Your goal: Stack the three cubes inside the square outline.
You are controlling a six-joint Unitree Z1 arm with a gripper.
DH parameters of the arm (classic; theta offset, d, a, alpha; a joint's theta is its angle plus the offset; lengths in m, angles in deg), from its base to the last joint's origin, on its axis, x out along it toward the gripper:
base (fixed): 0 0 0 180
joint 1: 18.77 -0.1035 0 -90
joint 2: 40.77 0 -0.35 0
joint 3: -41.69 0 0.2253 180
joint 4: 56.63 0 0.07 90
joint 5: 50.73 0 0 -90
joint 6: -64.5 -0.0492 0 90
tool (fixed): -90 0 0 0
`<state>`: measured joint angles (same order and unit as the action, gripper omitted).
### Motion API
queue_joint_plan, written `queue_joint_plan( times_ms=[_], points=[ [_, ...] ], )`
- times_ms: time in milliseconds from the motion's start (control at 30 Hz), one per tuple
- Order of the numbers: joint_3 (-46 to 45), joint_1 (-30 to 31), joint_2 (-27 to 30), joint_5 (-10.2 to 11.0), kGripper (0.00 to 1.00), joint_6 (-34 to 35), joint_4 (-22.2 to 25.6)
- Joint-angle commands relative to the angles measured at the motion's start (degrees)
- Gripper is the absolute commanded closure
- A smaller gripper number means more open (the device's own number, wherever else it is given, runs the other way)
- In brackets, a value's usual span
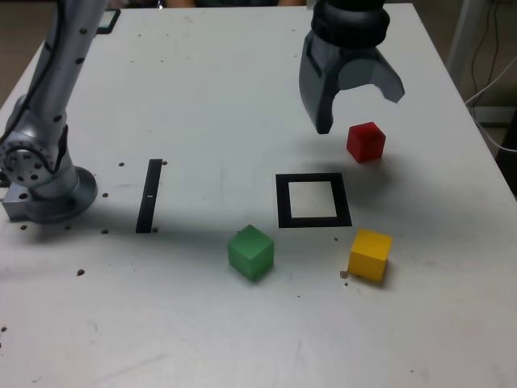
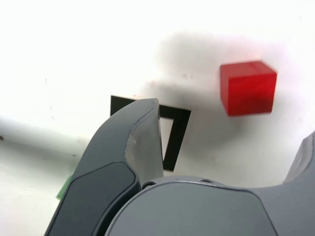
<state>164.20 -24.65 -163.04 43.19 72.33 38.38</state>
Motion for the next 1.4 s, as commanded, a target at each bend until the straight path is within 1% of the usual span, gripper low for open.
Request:
queue_joint_plan(
  times_ms=[0,300,467,567,733,1033,1233,1367],
  points=[
    [0.9,-0.3,-1.1,0.2,0.01,0.4,0.1],
    [3.6,-0.9,-6.6,0.0,0.02,1.2,0.9],
    [5.2,-1.4,-9.3,-0.4,0.03,1.2,0.0],
    [6.7,-1.6,-10.8,-0.4,0.05,1.0,-0.6],
    [7.8,-2.4,-12.6,-0.6,0.12,0.8,-0.6],
    [8.6,-3.1,-13.8,-1.0,0.25,0.2,-1.4],
    [10.1,-3.1,-14.1,-1.2,0.38,0.0,-1.4],
    [10.5,-3.1,-14.1,-1.4,0.40,0.0,-1.3]
  ],
)
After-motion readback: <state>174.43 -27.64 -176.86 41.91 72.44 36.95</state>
